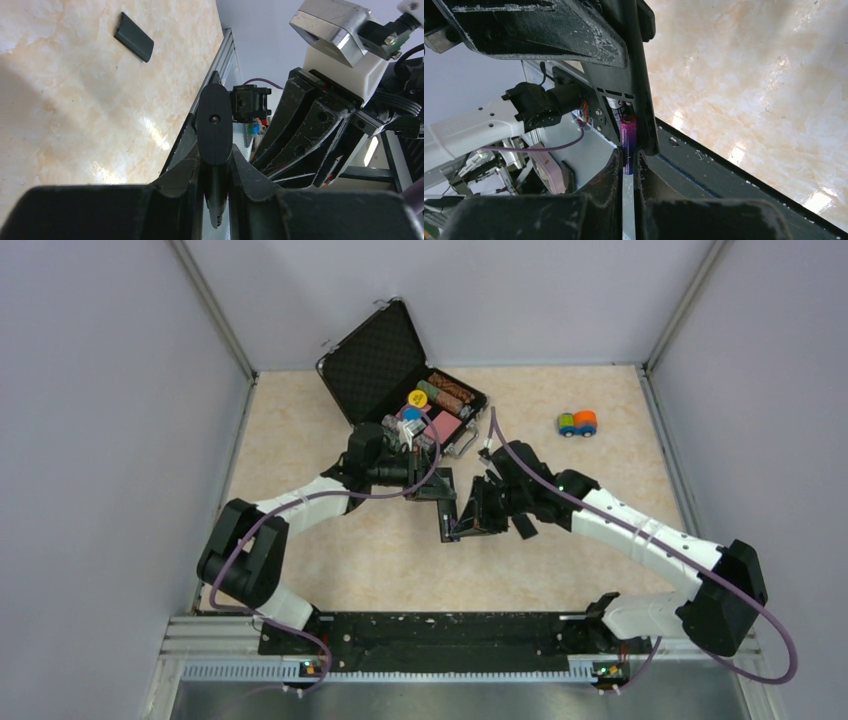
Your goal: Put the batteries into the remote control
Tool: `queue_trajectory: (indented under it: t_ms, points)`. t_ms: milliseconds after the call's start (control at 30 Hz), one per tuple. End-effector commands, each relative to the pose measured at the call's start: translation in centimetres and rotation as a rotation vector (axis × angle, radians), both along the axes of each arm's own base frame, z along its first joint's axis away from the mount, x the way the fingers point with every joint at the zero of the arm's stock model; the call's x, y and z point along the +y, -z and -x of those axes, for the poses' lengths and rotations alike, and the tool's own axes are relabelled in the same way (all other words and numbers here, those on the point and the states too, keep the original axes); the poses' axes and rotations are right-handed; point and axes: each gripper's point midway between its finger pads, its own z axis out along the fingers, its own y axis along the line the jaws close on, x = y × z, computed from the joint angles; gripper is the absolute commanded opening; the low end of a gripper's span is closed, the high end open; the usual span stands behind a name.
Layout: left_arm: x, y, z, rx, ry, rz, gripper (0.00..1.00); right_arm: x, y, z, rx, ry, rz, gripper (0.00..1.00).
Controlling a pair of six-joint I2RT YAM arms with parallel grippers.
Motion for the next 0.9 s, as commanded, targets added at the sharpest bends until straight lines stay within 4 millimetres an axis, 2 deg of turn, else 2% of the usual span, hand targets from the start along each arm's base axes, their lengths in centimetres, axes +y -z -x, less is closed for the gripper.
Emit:
queue_trajectory:
  t_ms: [0, 300, 533, 700, 867]
  points:
    - [-0.3, -1.0, 0.3, 0.001, 0.044, 0.021, 0.0, -0.1, 1.1, -0.6, -0.009, 0.025, 0.046, 0.0]
    - [-0.3, -0.9, 0.2, 0.034, 0.028, 0.011, 0.0, -0.4, 2.1, -0.6, 0.002, 0.022, 0.074, 0.0]
    - [-0.3, -0.8, 0.1, 0.052, 0.022, 0.008, 0.0, -0.7, 2.6, -0.8, -0.009, 0.022, 0.105, 0.13]
    - [-0.3, -0.4, 0.0, 0.068, 0.016, 0.0, 0.0, -0.7, 2.1, -1.1, -0.027, 0.032, 0.099, 0.24]
    - [-0.3, 0.2, -0.1, 0.084, 0.003, -0.014, 0.0, -0.6, 1.3, -1.4, -0.048, 0.039, 0.08, 0.26]
